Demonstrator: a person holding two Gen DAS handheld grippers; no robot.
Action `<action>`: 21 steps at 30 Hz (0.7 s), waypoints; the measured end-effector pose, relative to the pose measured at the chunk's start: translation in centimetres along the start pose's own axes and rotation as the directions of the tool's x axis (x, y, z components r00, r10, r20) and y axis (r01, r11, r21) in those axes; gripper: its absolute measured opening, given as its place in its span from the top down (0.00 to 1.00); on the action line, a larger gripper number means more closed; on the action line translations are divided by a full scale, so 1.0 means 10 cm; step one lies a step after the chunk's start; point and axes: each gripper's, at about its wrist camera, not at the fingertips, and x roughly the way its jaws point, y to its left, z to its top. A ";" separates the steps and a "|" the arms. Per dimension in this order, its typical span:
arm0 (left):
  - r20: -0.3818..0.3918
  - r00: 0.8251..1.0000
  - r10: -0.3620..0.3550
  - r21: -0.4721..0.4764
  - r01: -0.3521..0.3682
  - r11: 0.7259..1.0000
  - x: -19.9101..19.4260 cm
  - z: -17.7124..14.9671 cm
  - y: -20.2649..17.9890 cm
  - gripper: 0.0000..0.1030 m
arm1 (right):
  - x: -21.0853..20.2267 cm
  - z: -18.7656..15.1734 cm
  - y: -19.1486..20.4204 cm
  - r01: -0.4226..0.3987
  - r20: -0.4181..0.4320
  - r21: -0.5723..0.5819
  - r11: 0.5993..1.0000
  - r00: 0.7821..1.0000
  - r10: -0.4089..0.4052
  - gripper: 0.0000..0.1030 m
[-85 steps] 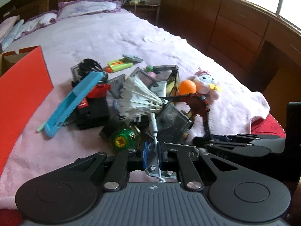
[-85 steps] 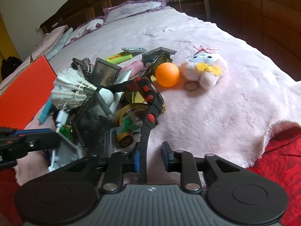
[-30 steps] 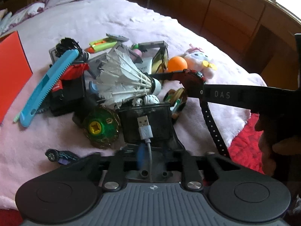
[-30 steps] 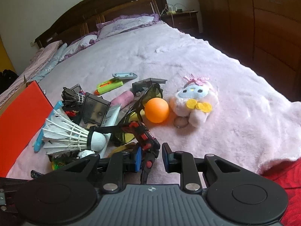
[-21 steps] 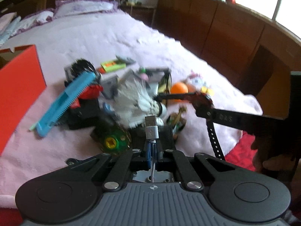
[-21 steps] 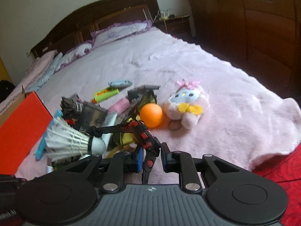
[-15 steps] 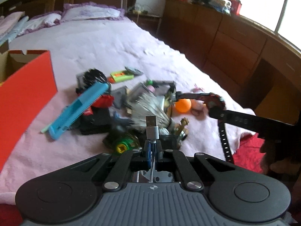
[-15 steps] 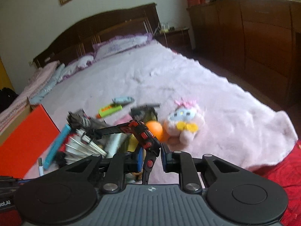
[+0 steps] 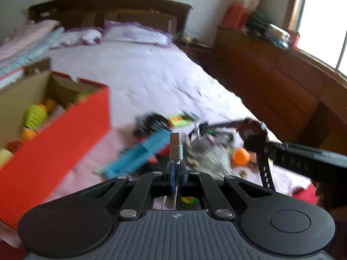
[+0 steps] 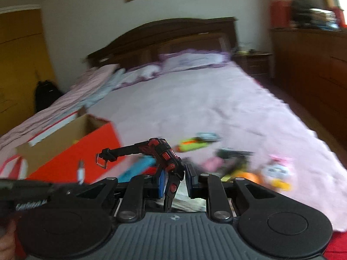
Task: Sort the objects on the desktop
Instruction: 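Carry the cable and watch into the cardboard box and open both tools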
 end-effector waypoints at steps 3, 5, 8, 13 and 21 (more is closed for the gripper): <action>0.039 0.997 0.062 -0.011 -0.062 0.998 -0.10 0.17 0.24 0.95 | 0.16 0.14 0.27 -0.060 -0.021 -0.029 0.998 0.998 0.060 0.79; 0.063 0.992 0.109 -0.012 -0.109 0.994 -0.18 0.29 0.40 0.95 | 0.28 0.28 0.49 -0.106 -0.028 -0.057 0.993 0.994 0.105 0.79; 0.096 0.977 0.191 -0.023 -0.189 0.982 -0.27 0.50 0.71 0.95 | 0.52 0.52 0.87 -0.176 -0.037 -0.110 0.978 0.984 0.173 0.79; 0.075 0.947 0.313 -0.060 -0.309 0.949 -0.28 0.80 1.21 0.93 | 1.05 0.97 1.62 -0.274 -0.084 -0.153 0.950 0.961 0.263 0.80; -0.008 0.920 0.392 -0.144 -0.389 0.910 -0.25 0.88 1.66 0.46 | 1.33 1.17 2.23 -0.304 -0.109 -0.232 0.924 0.952 0.286 0.62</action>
